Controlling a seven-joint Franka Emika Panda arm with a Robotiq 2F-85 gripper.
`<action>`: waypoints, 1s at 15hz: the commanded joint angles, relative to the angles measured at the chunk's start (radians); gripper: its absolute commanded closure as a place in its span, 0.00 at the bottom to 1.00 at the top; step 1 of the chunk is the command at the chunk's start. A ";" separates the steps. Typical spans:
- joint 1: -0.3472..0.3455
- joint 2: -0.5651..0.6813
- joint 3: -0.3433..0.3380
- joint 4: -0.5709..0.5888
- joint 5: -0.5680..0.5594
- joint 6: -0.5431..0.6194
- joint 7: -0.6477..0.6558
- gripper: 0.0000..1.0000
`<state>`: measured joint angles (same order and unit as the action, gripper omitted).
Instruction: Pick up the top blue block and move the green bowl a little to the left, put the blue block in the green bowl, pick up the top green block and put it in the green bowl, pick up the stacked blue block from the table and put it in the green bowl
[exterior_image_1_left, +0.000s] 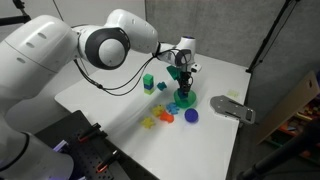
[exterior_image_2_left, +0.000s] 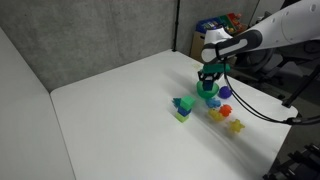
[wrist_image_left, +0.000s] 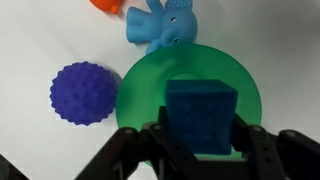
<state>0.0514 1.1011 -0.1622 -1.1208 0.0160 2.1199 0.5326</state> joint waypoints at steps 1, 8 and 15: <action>-0.006 -0.015 0.015 -0.024 0.018 0.001 0.004 0.69; 0.016 -0.065 0.012 -0.140 0.014 0.000 0.008 0.69; 0.029 -0.153 0.016 -0.288 0.019 -0.004 0.003 0.69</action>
<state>0.0794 1.0322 -0.1559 -1.3010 0.0194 2.1194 0.5326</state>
